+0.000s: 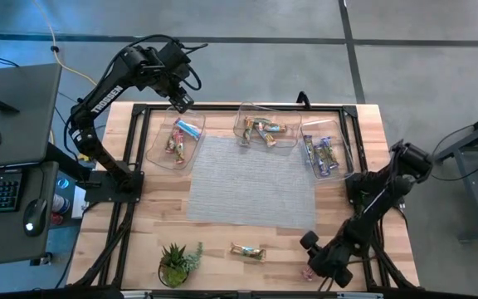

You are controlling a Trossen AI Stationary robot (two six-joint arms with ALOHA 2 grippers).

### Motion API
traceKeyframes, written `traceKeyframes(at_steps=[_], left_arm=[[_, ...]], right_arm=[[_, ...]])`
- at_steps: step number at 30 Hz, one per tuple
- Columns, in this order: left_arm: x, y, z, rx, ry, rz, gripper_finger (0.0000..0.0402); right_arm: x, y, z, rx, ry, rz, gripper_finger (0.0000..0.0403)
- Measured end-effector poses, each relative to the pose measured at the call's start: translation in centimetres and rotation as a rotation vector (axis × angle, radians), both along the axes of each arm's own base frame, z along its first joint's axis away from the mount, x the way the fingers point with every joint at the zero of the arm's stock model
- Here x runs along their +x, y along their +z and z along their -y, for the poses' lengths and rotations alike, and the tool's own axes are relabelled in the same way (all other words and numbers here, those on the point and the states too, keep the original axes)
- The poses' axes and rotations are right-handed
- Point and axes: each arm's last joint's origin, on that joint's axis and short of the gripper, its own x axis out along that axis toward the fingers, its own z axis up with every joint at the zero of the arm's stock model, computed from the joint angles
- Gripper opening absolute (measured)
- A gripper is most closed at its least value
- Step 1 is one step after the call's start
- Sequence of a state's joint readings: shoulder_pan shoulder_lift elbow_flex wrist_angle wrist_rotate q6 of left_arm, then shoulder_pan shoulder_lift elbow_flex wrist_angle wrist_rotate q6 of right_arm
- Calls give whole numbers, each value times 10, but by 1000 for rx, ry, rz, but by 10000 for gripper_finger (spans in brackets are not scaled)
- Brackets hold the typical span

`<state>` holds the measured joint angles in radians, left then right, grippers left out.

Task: Pick and place Granola Bars by type
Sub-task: Put the red granola bar into the left transparent bin

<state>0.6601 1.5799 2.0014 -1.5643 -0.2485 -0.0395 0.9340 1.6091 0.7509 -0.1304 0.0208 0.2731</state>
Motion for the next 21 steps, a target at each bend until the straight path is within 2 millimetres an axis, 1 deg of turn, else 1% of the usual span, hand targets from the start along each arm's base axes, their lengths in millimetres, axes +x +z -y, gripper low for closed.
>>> traceKeyframes(at_steps=[2,8,11,15,18,21], left_arm=[[0,0,0,0,0,0,156],[0,0,0,0,0,0,156],[0,0,0,1,0,0,156],[1,1,-1,12,0,15,156],[3,2,-2,27,0,35,156],[4,3,-3,36,0,47,156]], right_arm=[[1,-4,0,-24,-7,13,169],[0,-16,-4,-29,24,-38,169],[-2,-20,-7,-34,43,-43,169],[-3,-21,-8,-66,31,-5,168],[-2,-20,-8,-61,41,10,154],[-1,-20,-9,-44,63,11,123]])
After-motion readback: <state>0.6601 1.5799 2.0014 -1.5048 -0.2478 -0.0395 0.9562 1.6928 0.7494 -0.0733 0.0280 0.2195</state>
